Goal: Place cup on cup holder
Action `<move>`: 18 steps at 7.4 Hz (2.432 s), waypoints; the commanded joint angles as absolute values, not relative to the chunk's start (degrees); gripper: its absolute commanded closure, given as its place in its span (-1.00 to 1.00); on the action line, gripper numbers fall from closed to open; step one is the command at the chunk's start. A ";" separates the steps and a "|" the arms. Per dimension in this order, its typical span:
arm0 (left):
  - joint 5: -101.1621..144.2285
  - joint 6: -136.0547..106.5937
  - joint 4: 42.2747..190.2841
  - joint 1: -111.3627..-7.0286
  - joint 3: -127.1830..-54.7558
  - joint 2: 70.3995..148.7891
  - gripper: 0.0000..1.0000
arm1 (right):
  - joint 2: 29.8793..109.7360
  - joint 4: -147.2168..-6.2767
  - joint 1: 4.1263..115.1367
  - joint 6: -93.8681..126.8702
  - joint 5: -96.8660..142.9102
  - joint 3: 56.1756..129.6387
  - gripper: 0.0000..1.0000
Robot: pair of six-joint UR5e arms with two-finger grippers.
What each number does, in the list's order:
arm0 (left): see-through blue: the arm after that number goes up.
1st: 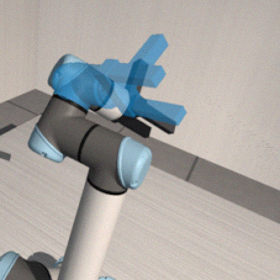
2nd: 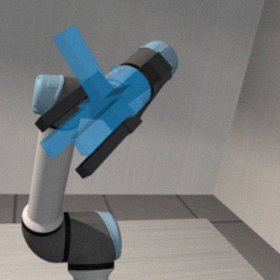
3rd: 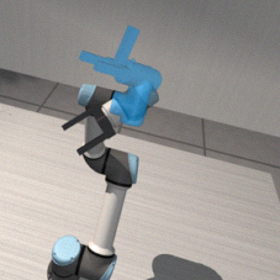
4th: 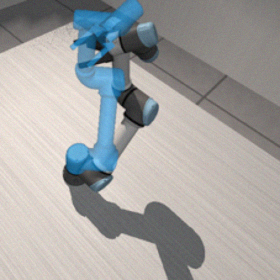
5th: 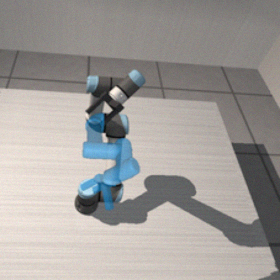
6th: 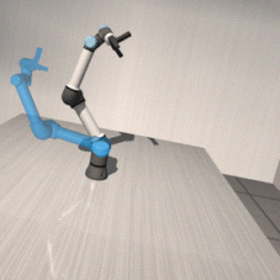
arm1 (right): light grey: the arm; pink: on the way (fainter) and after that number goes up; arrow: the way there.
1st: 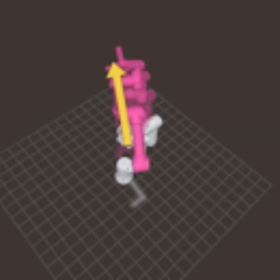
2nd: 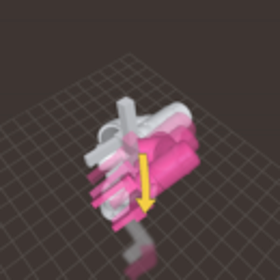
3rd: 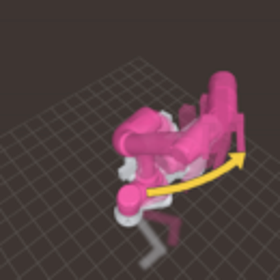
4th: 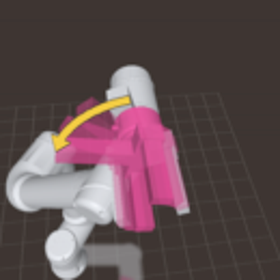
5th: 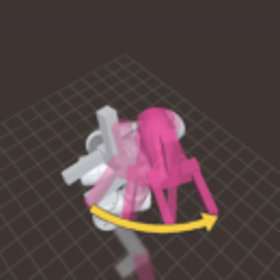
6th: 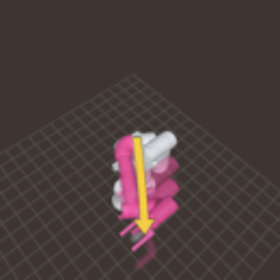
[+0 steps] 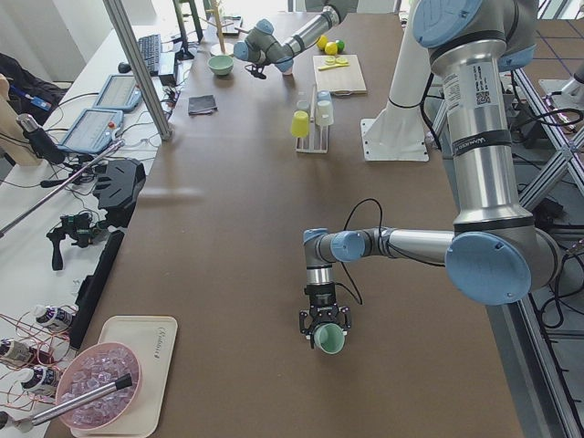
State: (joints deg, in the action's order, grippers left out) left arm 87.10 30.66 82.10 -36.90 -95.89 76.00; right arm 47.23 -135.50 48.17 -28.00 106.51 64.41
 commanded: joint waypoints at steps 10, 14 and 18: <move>91.67 31.21 82.00 -54.66 -103.26 88.48 -0.06 | 46.23 -135.79 45.09 -27.95 103.71 59.24 -0.98; 91.93 29.10 82.61 -60.36 -109.40 90.97 -0.12 | 43.77 -135.97 44.91 -27.95 103.62 54.76 -0.98; 97.29 11.40 90.07 -64.25 -113.64 90.88 0.18 | 43.77 -136.93 44.82 -28.39 102.04 54.40 -0.98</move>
